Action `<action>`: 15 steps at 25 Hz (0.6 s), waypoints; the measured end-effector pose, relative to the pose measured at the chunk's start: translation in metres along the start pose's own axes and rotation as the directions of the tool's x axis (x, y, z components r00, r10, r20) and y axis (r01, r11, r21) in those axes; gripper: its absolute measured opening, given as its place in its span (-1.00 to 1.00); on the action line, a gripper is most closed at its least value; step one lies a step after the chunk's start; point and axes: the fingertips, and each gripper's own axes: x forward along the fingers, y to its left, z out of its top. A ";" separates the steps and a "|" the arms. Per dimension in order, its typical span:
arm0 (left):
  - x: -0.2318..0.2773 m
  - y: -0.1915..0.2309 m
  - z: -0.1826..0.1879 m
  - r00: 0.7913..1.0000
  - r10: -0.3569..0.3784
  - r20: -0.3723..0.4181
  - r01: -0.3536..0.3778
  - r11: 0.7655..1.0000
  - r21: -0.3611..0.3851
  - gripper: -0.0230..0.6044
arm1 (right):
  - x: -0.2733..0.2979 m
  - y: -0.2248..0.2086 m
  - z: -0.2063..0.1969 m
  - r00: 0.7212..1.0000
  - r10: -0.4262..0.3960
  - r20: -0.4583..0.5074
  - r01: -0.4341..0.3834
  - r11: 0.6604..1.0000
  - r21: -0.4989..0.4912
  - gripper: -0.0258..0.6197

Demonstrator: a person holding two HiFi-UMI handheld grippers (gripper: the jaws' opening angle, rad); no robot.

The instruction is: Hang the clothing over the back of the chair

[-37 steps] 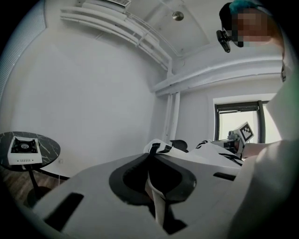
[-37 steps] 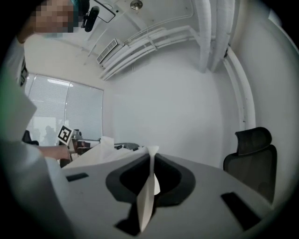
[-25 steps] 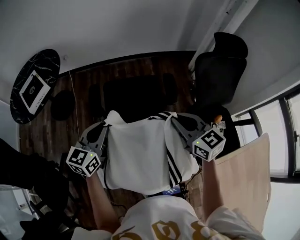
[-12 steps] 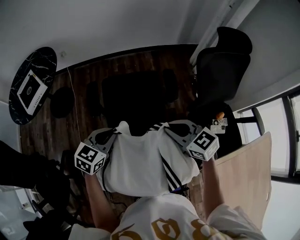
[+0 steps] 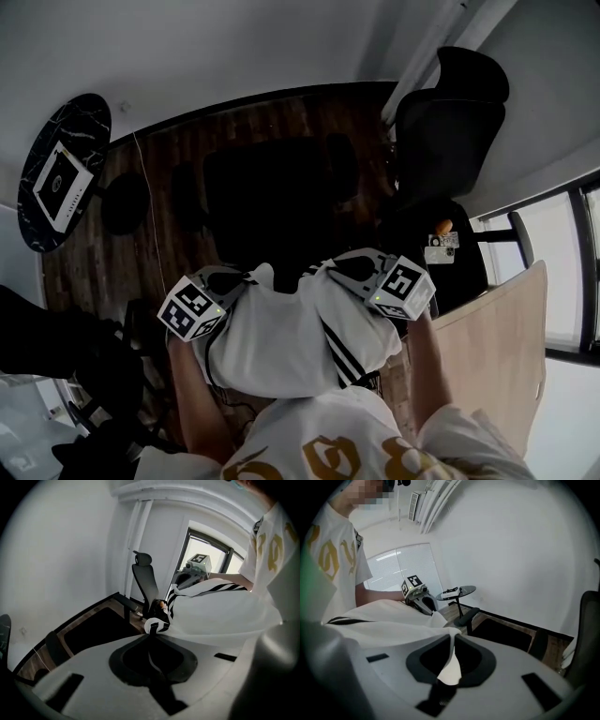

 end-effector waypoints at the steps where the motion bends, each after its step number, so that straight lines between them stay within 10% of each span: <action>1: 0.003 -0.002 -0.006 0.999 -0.024 -0.031 0.024 1.000 -0.014 -0.82 | 0.002 0.001 -0.003 1.000 0.014 -0.014 -0.014 1.000 0.004 -0.79; 8: 0.022 -0.019 -0.038 0.963 -0.176 -0.203 0.152 0.980 -0.128 -0.82 | 0.009 0.006 -0.026 0.989 0.096 -0.114 -0.095 0.995 0.015 -0.78; 15: 0.024 -0.016 -0.048 0.957 -0.167 -0.239 0.130 0.978 -0.166 -0.57 | 0.008 0.007 -0.033 0.984 0.085 -0.157 -0.085 0.996 0.008 -0.69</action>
